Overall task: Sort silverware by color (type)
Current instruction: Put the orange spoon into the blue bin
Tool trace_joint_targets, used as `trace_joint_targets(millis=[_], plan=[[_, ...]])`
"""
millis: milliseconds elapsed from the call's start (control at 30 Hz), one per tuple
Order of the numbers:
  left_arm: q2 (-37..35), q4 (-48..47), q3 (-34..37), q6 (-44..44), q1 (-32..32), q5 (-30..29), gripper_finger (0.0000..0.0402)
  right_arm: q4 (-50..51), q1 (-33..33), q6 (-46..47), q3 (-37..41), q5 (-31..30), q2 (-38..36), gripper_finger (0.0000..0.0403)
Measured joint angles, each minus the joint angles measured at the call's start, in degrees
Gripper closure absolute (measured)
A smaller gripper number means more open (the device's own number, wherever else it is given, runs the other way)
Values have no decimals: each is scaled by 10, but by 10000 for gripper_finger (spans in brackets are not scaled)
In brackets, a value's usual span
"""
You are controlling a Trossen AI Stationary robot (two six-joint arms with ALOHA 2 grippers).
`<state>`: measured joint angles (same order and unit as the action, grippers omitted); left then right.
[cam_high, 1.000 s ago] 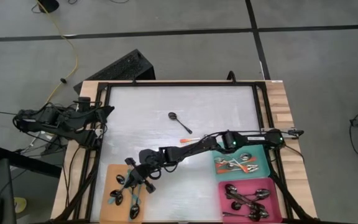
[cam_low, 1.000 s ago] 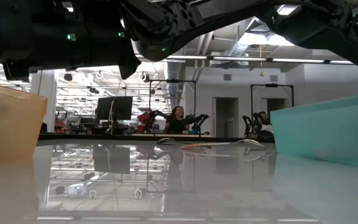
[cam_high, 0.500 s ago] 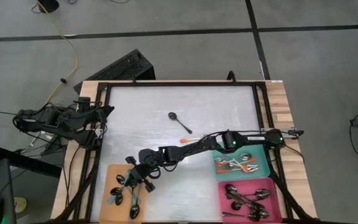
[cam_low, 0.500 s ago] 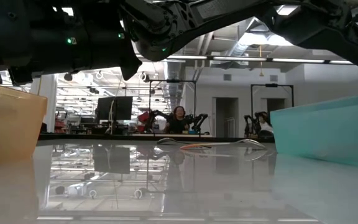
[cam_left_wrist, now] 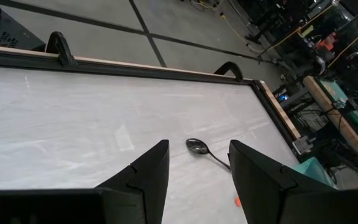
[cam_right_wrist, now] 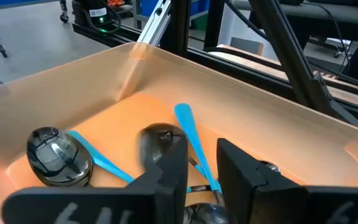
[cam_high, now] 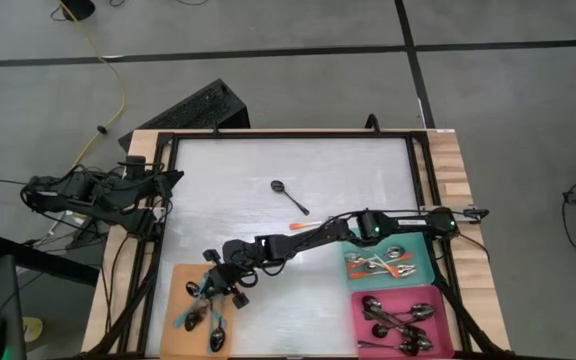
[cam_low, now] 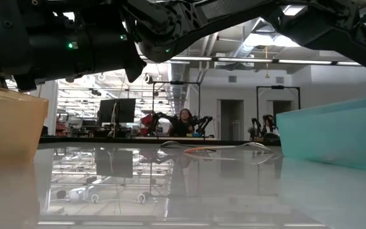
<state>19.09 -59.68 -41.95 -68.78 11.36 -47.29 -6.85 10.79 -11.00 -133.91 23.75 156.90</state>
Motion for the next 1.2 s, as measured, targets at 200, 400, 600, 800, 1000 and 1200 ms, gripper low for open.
trace_joint_targets(millis=[200, 400, 600, 800, 1000, 1200], plan=[[0, 0, 0, 0, 0, 0, 251, 12, -4, 3, 0, -25, -28, 293], [0, 0, 0, 8, 0, 1, 251, 109, -23, 5, -2, -92, -114, 292], [0, 0, 0, 11, 0, 4, 251, 301, -38, 5, 1, -193, -175, 292], [0, -1, 0, 23, 0, 5, 251, 534, -61, 43, -1, -349, -242, 292], [0, 0, 0, 22, 0, 22, 251, 725, -99, 161, 0, -395, -249, 292], [0, 0, 0, 22, 0, 35, 251, 824, -120, 188, 48, -396, -239, 292]])
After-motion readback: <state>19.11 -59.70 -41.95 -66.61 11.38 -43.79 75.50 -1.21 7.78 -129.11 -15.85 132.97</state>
